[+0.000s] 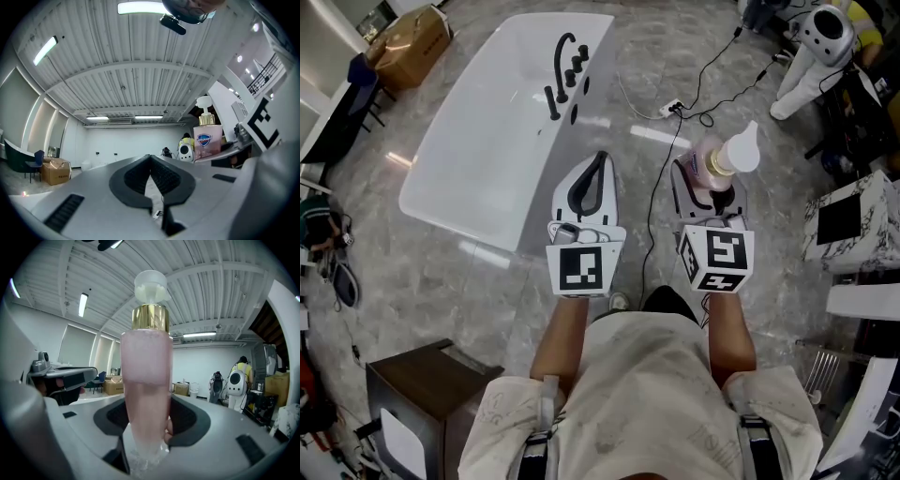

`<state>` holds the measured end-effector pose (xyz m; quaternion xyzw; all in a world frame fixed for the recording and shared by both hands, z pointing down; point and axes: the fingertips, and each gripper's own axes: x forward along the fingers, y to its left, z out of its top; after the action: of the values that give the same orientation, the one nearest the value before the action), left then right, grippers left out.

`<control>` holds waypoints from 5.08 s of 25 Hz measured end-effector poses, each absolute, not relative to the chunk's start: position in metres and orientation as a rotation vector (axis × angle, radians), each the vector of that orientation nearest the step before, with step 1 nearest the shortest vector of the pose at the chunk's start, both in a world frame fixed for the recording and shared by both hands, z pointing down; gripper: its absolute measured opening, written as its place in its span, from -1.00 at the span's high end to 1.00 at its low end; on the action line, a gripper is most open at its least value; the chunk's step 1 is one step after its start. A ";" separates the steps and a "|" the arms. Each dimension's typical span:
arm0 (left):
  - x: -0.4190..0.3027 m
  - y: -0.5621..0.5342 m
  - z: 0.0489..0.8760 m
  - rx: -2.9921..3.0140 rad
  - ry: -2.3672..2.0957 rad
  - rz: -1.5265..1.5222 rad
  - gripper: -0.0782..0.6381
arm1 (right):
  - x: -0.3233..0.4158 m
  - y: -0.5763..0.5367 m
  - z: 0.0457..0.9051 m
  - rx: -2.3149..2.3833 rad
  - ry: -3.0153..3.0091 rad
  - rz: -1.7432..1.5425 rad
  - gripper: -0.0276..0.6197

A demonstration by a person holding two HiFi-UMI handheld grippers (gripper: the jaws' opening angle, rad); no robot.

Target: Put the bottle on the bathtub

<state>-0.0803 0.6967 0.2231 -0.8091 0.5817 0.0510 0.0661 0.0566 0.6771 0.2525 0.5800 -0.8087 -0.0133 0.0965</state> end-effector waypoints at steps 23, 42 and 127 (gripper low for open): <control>-0.040 0.550 0.244 -2.406 1.841 0.042 0.78 | 0.093 0.520 0.284 1.646 -2.487 0.090 0.25; 0.101 0.360 0.245 -2.464 1.793 -0.073 0.77 | 0.240 0.329 0.298 1.731 -2.472 0.230 0.25; -0.094 -0.403 0.334 -2.286 2.177 -0.121 0.78 | 0.080 -0.464 0.404 1.423 -2.517 0.332 0.25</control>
<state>-0.0943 -0.4026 0.3340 -0.7237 0.6890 -0.0384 -0.0089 0.0802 -0.4638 0.4042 0.4856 -0.8590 0.1135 0.1156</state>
